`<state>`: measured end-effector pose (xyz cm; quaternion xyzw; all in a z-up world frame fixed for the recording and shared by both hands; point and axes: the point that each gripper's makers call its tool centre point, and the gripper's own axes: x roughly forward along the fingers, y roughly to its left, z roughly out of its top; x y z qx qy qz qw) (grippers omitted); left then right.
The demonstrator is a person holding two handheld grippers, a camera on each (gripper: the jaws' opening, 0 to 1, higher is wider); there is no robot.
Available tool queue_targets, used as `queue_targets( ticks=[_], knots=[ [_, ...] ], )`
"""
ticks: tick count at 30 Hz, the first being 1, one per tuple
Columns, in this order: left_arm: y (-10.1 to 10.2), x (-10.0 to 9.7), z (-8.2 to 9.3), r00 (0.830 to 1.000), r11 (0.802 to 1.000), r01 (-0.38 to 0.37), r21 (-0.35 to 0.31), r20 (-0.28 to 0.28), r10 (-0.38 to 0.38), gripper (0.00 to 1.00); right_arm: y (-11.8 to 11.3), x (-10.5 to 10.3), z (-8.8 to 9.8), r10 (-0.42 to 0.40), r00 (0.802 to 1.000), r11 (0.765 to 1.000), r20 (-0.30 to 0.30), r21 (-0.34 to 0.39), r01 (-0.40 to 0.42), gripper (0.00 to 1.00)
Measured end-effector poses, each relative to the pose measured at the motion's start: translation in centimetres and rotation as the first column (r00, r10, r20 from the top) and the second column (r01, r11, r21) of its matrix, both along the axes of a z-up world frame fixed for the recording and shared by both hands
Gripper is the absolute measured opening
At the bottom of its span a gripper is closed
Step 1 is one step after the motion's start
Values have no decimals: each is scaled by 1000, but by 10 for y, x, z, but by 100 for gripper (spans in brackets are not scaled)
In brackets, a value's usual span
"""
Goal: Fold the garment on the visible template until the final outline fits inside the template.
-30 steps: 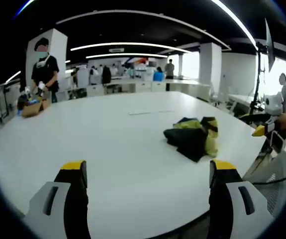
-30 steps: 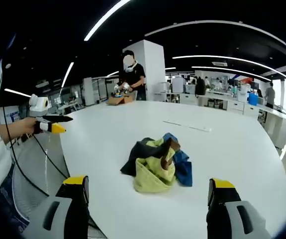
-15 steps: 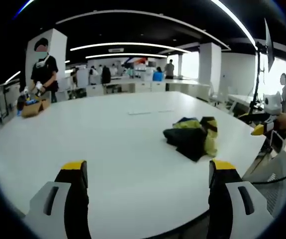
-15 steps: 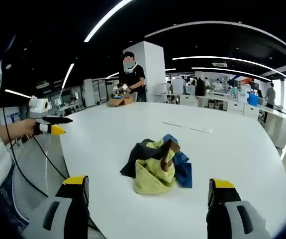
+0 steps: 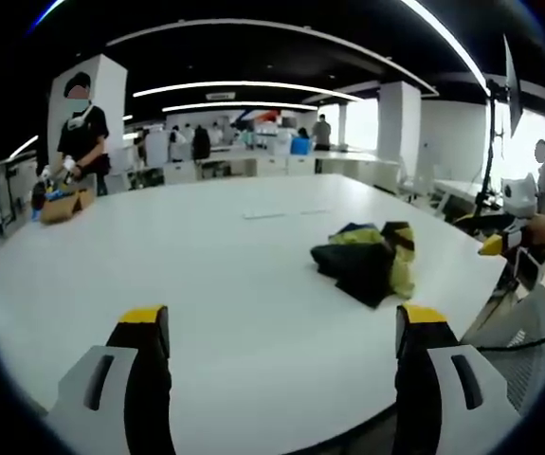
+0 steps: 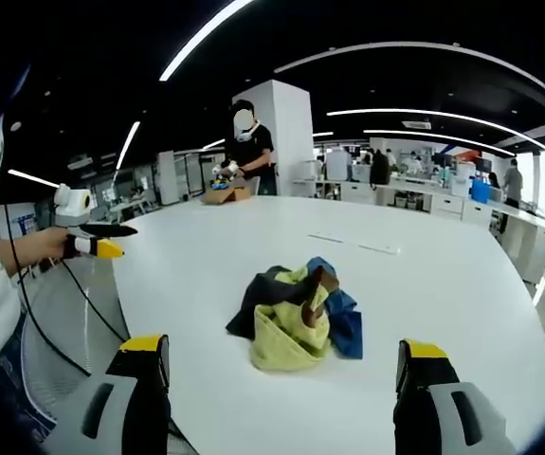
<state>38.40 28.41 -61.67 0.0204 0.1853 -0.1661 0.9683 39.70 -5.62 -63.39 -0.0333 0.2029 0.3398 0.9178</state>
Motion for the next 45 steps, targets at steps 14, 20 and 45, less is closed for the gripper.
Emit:
queue_targets(
  ticks=[14, 20, 45],
  knots=[
    [-8, 4, 3, 999, 999, 40, 11, 13, -40, 89, 2, 6, 3, 1, 1000, 1000, 19, 29, -2, 92],
    [-15, 6, 4, 998, 998, 65, 2, 16, -65, 86, 2, 9, 1, 7, 1000, 1000, 20, 21, -8, 90],
    [-86, 33, 0, 956, 957, 291, -12, 33, -291, 60, 18, 41, -14, 46, 999, 999, 14, -7, -46, 67]
  ],
)
